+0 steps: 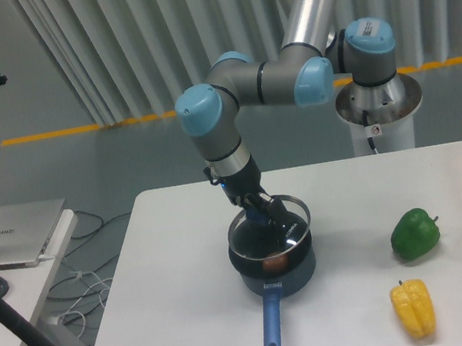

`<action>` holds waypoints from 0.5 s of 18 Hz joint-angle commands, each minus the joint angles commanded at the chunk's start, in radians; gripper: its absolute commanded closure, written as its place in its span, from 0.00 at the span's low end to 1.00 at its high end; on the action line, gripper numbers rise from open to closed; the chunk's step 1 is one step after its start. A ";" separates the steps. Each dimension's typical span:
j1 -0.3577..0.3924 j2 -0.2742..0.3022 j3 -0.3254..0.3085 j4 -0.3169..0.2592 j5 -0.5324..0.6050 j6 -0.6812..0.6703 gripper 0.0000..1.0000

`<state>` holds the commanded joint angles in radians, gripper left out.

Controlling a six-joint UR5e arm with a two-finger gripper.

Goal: Close the pot lid
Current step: 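Tilt and settle the glass lid flat onto the saucepan rim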

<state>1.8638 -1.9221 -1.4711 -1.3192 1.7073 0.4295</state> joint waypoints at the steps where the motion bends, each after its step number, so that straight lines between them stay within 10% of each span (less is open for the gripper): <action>1: 0.000 0.000 0.000 0.000 -0.002 0.000 0.64; 9: -0.002 -0.034 0.021 0.002 -0.002 -0.002 0.64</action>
<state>1.8623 -1.9558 -1.4496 -1.3177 1.7058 0.4280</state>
